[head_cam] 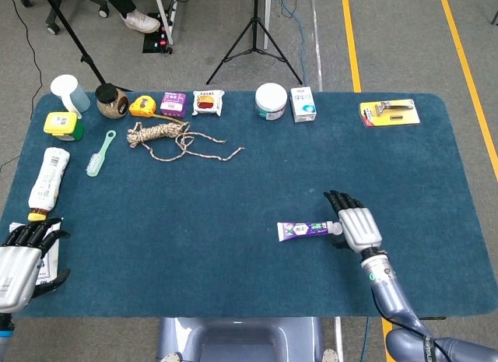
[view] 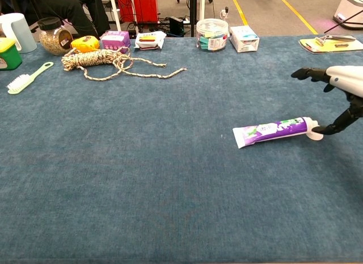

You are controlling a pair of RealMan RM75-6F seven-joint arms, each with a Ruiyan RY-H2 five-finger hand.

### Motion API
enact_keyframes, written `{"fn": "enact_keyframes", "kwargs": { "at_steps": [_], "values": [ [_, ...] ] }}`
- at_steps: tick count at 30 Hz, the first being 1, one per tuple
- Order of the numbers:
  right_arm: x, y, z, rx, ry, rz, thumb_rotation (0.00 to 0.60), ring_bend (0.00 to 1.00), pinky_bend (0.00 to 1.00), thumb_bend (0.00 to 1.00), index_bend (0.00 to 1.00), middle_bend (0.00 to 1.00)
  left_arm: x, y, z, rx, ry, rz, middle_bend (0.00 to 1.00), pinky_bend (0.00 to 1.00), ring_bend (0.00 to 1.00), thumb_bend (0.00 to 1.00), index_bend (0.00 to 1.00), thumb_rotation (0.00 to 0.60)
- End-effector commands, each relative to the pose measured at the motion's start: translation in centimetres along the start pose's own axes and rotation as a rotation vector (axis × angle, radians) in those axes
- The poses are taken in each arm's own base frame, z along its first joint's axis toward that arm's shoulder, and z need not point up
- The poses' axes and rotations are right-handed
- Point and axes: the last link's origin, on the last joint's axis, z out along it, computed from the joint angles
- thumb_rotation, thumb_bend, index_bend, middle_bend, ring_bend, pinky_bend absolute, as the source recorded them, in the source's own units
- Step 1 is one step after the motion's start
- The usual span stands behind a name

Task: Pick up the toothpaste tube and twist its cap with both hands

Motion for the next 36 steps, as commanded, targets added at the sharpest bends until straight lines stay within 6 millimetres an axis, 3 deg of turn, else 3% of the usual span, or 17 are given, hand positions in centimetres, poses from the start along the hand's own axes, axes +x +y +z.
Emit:
{"fn": "enact_keyframes", "kwargs": {
  "at_steps": [1,8,20,31,36],
  "values": [
    [-0.7,-0.3,0.2,0.003,-0.013,-0.002,0.6,0.1,0.17,0.29,0.0,0.06,0.0,-0.3,-0.4,0.007,0.0,-0.001,0.21,0.21,0.18,0.18,0.32,0.6],
    [-2.0,-0.3,1.2,0.007,-0.018,-0.041,0.6,0.09,0.16,0.29,0.0,0.06,0.1,-0.7,-0.9,0.022,0.0,-0.004,0.21,0.21,0.18,0.18,0.32,0.6],
    [-2.4,0.9,3.9,0.009,-0.006,-0.092,0.6,0.09,0.16,0.29,0.0,0.06,0.0,-1.0,-1.0,0.031,0.001,-0.003,0.21,0.21,0.18,0.18,0.32,0.6],
    [-0.8,2.9,7.0,-0.001,0.032,-0.157,0.6,0.09,0.16,0.29,0.0,0.06,-0.1,-1.0,-1.0,0.037,-0.004,0.004,0.21,0.21,0.18,0.18,0.32,0.6],
    [0.6,2.5,9.5,0.011,0.064,-0.169,0.6,0.09,0.16,0.28,0.0,0.06,0.0,-1.0,-0.9,0.041,-0.001,0.005,0.21,0.21,0.18,0.18,0.32,0.6]
  ]
}}
